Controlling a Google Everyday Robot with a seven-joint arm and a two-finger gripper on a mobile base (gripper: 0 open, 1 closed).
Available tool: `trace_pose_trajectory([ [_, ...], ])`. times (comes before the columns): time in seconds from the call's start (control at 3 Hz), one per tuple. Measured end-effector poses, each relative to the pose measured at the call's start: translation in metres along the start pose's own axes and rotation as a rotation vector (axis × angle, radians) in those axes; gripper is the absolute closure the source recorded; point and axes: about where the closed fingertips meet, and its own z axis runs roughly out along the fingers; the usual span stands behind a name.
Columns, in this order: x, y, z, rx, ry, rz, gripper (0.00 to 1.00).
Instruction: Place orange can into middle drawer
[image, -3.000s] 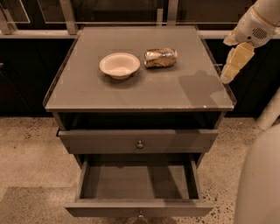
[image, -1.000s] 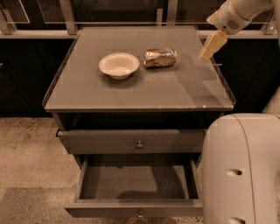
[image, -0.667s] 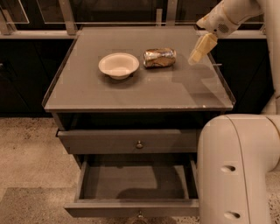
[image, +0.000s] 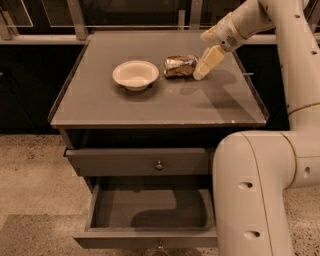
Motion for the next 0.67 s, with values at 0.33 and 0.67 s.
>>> trace_pose_trajectory([
  [0.33,-0.020,0.010,0.023,-0.061,-0.053,-0.018,0.00],
  [0.67,-0.021,0.017,0.042,-0.110,-0.062,-0.003,0.00],
])
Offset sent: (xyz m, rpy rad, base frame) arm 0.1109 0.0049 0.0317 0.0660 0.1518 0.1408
